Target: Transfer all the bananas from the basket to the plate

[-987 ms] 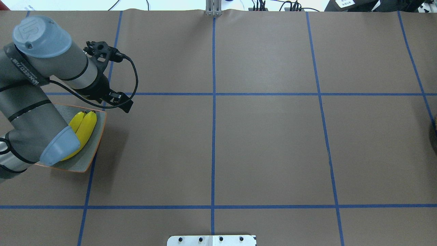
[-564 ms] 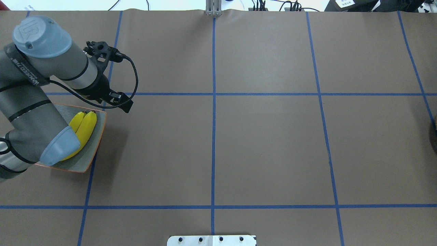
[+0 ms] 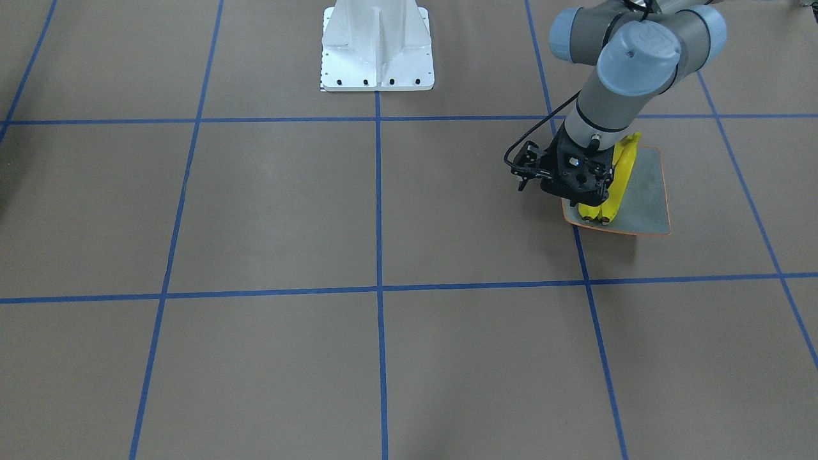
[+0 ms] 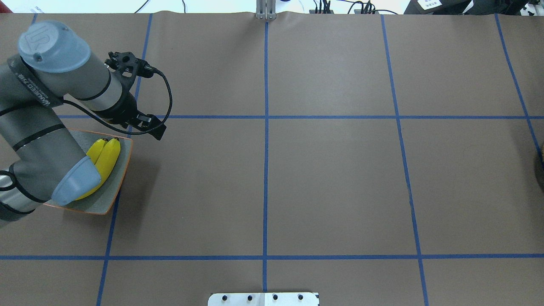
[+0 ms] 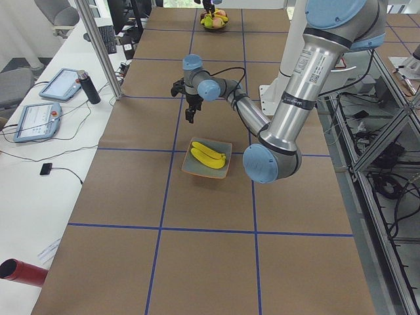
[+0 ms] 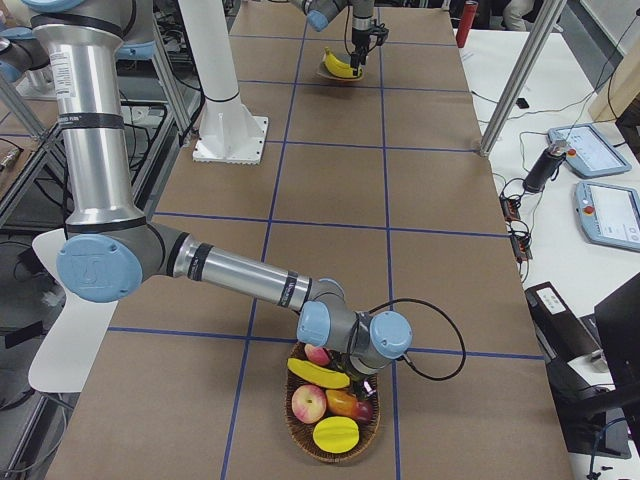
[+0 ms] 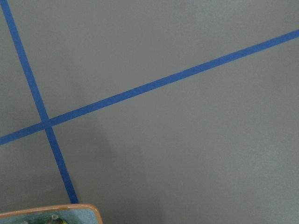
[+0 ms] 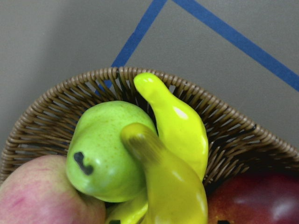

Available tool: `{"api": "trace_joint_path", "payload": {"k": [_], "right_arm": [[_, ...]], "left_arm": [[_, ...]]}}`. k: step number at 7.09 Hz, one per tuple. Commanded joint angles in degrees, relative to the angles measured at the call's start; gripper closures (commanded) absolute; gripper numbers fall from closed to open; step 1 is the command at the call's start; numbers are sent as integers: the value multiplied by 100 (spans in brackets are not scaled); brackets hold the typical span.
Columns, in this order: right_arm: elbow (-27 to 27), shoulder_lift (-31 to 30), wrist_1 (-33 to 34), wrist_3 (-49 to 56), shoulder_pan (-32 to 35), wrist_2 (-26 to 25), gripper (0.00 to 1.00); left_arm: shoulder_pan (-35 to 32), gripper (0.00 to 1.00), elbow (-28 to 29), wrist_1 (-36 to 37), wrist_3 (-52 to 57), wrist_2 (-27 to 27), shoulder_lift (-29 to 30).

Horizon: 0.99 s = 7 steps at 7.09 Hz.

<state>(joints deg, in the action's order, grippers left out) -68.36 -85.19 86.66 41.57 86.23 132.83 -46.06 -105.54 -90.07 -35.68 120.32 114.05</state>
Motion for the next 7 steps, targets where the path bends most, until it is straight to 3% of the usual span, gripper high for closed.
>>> {"api": "trace_joint_path", "payload": {"k": [1,7], "right_arm": [[7,3,0,0,-1,-2,28],[51,11,0,-9,-71,-2,28]], "left_arm": [[0,0,42,-72,0,0,3],[0,0,42,-72,0,0,3]]}}
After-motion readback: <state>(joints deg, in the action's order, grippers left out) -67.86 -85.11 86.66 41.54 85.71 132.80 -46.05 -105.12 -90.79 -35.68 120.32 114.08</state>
